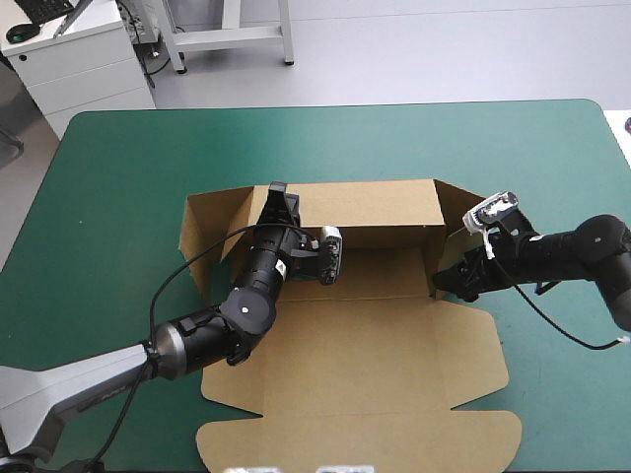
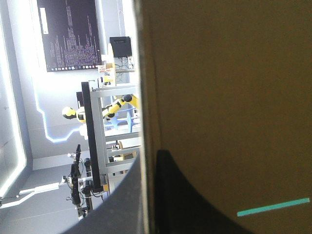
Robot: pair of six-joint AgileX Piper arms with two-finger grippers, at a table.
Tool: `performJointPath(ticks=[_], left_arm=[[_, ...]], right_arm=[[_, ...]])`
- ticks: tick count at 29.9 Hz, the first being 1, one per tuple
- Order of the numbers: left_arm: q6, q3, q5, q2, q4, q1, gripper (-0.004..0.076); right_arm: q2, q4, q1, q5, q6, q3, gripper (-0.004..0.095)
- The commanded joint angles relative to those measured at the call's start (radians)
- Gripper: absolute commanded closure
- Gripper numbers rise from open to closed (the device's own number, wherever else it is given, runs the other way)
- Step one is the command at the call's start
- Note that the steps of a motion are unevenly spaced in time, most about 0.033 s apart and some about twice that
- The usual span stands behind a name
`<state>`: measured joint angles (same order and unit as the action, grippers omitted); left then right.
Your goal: Fold the box
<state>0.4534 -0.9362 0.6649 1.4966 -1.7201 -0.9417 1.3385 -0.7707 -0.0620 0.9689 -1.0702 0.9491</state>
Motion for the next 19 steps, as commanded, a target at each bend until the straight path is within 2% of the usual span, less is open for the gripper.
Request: performJointPath(ticks=[1,7,13,19], left_arm=[[0.005,-0.024,0.034,-0.030,-0.080,-0.005,0.0734],[0.005,-0.024,0.034,-0.030,-0.080,-0.005,0.0734],[0.005,-0.024,0.034,-0.030,-0.080,-0.005,0.0734],[0.005,-0.024,0.034,-0.030,-0.080,-0.005,0.0734]], right_arm=[[-0.028,-0.075,0.005,0.052,0.004,0.021,0.0171],[-0.030,-0.186,0.005,0.217,-0.006,0.021,0.0171],[-0.055,-0.302,0.005,0.274,-0.006,0.021,0.0171],[-0.111,-0.446,0.005,0.288,-0.001,0.051,0.0171]])
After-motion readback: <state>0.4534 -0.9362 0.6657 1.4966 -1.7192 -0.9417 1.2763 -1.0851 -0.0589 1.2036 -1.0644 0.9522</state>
